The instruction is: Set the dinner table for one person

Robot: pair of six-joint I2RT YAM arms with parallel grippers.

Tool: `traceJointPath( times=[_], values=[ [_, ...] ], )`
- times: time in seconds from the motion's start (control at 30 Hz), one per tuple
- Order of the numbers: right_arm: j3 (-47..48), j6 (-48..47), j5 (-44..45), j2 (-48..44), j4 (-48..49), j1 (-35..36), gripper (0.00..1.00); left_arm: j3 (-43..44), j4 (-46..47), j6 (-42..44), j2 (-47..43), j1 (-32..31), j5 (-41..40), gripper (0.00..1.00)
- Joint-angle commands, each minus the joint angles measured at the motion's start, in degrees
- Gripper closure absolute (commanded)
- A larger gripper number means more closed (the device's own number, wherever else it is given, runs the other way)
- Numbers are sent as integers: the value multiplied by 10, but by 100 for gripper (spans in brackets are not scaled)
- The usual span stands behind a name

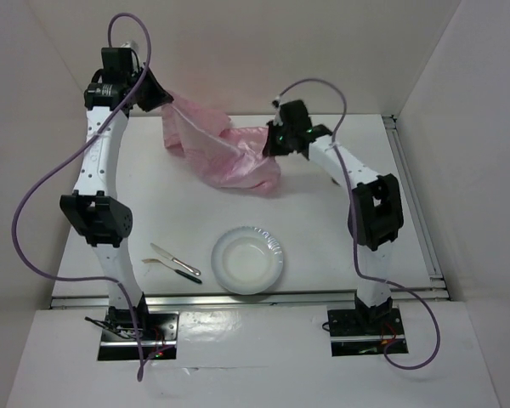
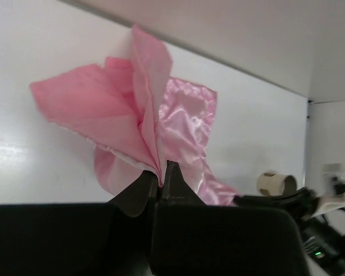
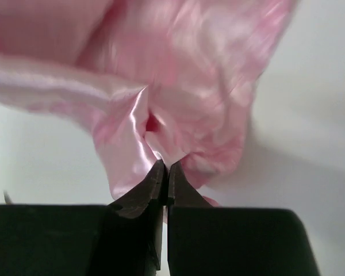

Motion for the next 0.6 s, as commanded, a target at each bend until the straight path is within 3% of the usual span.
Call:
traceJointPath(
  times=[0.0, 0.07, 0.17, 0.27, 0.33, 0.37, 0.4, 0.43, 0.47, 0.53, 0.57],
  values=[
    [144, -23, 8, 9, -22, -69, 100, 98, 14, -26, 38, 14, 52, 100],
    [165, -40, 2, -2, -34, -75, 100, 99, 24, -26, 28, 29, 52, 100],
    [106, -55, 28, -60, -25, -81, 100, -32, 59, -26, -50, 41, 52, 100],
    [-30, -50, 35, -142, 9, -81, 100, -141, 67, -15, -139, 46, 35, 100],
    [-143, -36, 35, -184, 30, -81, 100, -289, 109, -6, -192, 46, 37, 100],
    [-176, -27, 35, -203, 37, -81, 94, -341, 122, 2, -219, 46, 43, 100],
    [-204, -2, 35, -238, 43, -81, 81, -423, 122, 14, -262, 46, 43, 100],
    [-253, 12, 35, -252, 43, -81, 63, -460, 122, 14, -278, 46, 25, 100],
    [-270, 27, 35, -265, 43, -81, 32, -494, 122, 14, -294, 46, 19, 100],
    [-306, 62, 28, -299, 43, -86, 20, -576, 136, 14, -331, 46, 19, 100],
    [-311, 77, 28, -308, 37, -86, 19, -592, 141, 14, -337, 46, 19, 100]
  ],
)
